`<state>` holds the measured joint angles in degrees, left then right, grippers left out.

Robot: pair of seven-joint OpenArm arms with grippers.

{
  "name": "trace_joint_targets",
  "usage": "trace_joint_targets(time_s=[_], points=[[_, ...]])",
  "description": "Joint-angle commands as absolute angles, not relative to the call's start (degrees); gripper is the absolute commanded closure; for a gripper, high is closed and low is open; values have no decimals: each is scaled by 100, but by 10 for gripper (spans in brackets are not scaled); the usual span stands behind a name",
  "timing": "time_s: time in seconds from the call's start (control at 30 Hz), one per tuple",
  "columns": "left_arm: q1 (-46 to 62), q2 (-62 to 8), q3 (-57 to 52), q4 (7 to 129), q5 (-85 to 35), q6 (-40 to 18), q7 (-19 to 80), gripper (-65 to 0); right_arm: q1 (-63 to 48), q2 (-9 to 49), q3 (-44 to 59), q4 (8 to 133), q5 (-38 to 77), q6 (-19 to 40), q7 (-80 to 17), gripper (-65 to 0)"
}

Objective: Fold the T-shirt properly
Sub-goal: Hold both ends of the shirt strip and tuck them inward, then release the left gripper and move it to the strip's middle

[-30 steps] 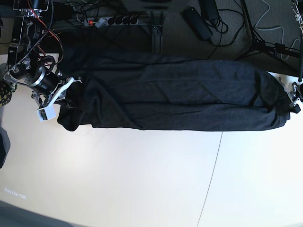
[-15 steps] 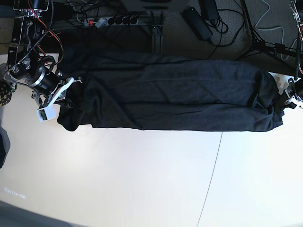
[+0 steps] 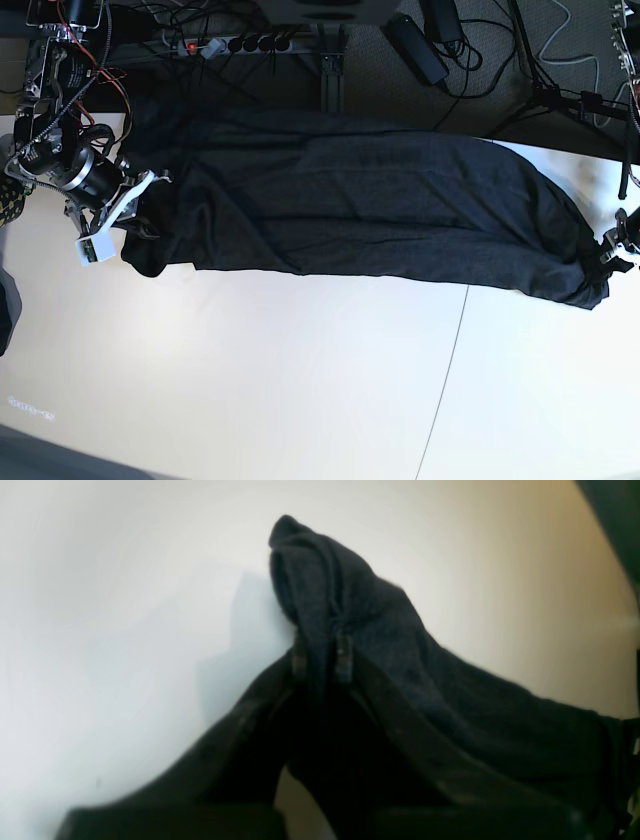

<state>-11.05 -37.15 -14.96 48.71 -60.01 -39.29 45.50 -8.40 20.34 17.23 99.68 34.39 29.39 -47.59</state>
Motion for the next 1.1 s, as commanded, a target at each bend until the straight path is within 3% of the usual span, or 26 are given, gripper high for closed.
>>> trace_joint_targets(time_s=[0.0,0.37,0.67,0.87,1.07], points=[[-1299,-3865,-1538,4939,-6025,-3966,4434,0,-716,2126,1756,10051,3557,3361,-4654,0],[-1964,-3988,-1531,4716,-5190,-3791,3959,0,-93,2128,2060,10057,4012,3361,-5000,0],[-2488,-4064,-1424,4567,-5304,-3802,4440,0,-38,2126,2357,10057,4394,3363,-5129,0],[-2165,-3935,-1409,5686,-6053,-3817,5575,0,-36,2126,2357,10057,4399,3363,-5122,0],[-1116,-3684,-1339,7636,-6062,-3819,5642,0,-36,2121,2357,10057,4418,3363,-5098,0]])
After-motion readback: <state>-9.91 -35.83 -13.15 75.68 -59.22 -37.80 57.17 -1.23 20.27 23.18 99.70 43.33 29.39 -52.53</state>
